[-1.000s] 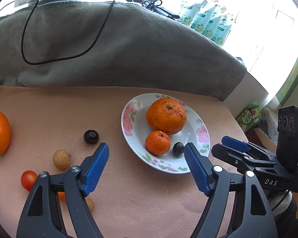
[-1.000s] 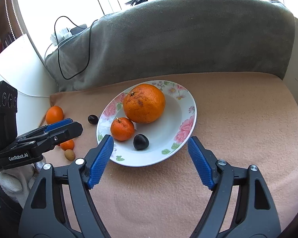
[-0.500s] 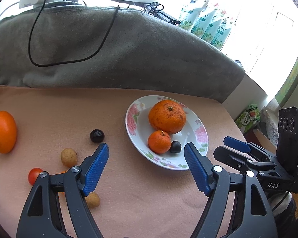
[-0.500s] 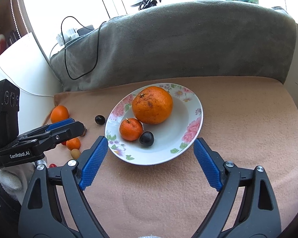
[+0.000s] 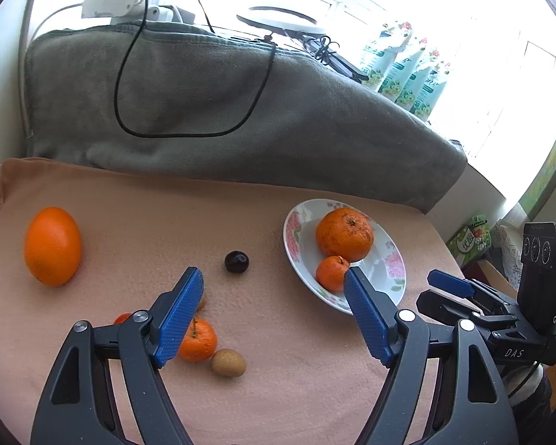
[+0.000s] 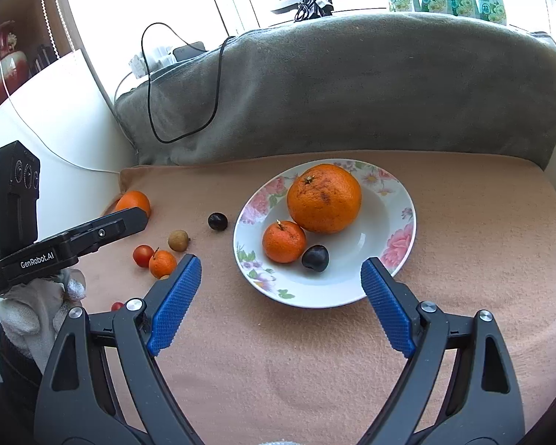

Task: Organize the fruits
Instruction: 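Move both grippers back from the plate toward the remaining fruit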

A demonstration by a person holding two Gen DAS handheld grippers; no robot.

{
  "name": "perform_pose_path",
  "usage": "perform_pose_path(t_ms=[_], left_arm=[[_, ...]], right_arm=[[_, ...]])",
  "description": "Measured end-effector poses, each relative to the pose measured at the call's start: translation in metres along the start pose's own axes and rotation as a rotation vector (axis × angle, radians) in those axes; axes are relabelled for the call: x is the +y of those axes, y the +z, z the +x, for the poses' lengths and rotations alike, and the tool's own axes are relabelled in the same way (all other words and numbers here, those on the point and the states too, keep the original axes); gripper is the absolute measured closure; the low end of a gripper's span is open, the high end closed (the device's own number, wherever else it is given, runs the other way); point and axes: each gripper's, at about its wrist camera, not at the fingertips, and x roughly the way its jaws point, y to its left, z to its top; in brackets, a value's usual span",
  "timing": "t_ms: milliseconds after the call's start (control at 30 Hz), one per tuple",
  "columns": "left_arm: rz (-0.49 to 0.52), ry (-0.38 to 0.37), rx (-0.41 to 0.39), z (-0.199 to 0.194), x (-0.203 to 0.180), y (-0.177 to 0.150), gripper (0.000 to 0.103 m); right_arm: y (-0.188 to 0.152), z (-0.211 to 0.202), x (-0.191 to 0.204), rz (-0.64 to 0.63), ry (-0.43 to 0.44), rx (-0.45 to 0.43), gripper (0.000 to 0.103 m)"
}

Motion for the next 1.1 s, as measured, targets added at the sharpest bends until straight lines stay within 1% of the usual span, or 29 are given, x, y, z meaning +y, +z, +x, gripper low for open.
perform_pose_path(t_ms=[200,467,633,733,900,967,1100], left_arm=[[-0.039,0.04,-0.024,-0.014,0.028,0.001,0.025],[-0.09,0.085,-0.028,-0.024,0.061,-0.005,0.025],[-0.111,0.099,-0.015,-0.025,0.076,-0.013,0.025],[-0.132,0.098,-0.007,-0.024,0.086,-0.018,0.027],[-0.158,0.096,0.009,-0.019,0.098,-0.025,0.027],[-0.167,0.09,0.015,-0.018,0.101,-0.027,0.033],[-0.173,0.082,0.038,-0.011,0.106,-0.032,0.039]], right_arm=[[0.0,0.006,0.017,-0.036,0.027,0.013,0.013],[0.0,0.018,0.04,-0.084,0.056,0.032,0.013],[0.0,0.026,0.055,-0.125,0.065,0.042,0.013],[0.0,0.031,0.063,-0.142,0.074,0.048,0.013],[-0.001,0.042,0.075,-0.169,0.084,0.065,0.013],[-0.001,0.047,0.08,-0.184,0.087,0.073,0.013],[-0.002,0.057,0.091,-0.215,0.099,0.088,0.013]])
